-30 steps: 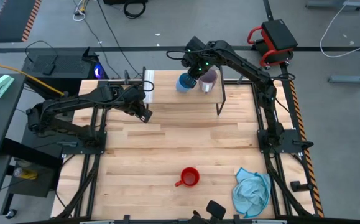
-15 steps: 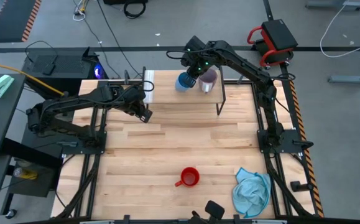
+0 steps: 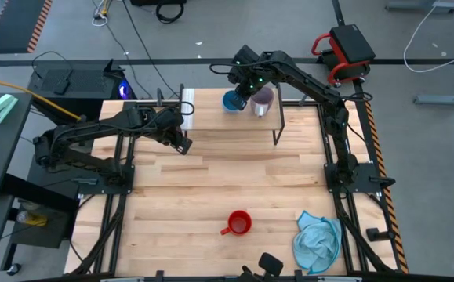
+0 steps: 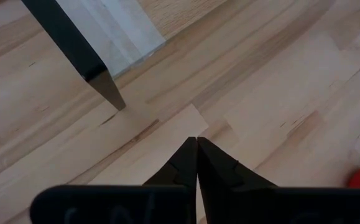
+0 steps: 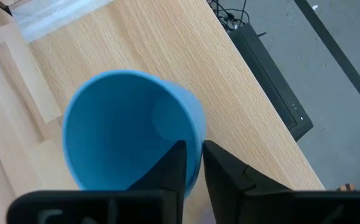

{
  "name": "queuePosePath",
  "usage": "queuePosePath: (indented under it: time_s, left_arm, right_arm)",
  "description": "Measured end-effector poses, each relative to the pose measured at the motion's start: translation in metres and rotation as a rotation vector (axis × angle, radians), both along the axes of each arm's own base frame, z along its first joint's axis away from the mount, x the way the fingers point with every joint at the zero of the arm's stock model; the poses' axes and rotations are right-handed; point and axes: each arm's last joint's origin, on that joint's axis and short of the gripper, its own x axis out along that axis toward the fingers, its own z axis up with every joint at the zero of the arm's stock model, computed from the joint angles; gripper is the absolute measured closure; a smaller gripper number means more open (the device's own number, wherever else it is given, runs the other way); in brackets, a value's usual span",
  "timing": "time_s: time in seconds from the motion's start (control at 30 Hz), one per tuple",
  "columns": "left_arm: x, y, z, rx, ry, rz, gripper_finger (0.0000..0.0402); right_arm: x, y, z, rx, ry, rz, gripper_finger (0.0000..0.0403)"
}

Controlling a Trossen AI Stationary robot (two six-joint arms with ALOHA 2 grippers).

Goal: Stack small to large cups/mugs on shelf
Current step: Put the blue cup on the shelf

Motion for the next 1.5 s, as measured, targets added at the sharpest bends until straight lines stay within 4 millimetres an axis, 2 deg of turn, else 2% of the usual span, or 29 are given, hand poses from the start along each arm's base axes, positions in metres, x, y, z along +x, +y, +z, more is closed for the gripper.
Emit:
queuePosePath:
  time_s: [0.33, 0.67, 1.13, 1.5]
  left_arm:
    - [0.000, 0.000, 0.000, 0.000, 0.000, 0.000, 0.0377]
    - [0.000, 0.000, 0.000, -0.002, -0.001, 0.003, 0.0387]
    - [0.000, 0.000, 0.000, -0.008, -0.004, 0.015, 0.0383]
    - [0.000, 0.000, 0.000, -0.008, -0.004, 0.016, 0.0375]
  right_arm:
    - [0.001, -0.001, 0.001, -0.007, -0.012, 0.001, 0.0339]
    - [0.003, -0.001, 0.002, -0.004, -0.048, 0.014, 0.0339]
    - [-0.004, -0.015, 0.003, -0.015, -0.057, -0.026, 0.0339]
    - [-0.004, -0.015, 0.003, -0.010, -0.055, -0.027, 0.0339]
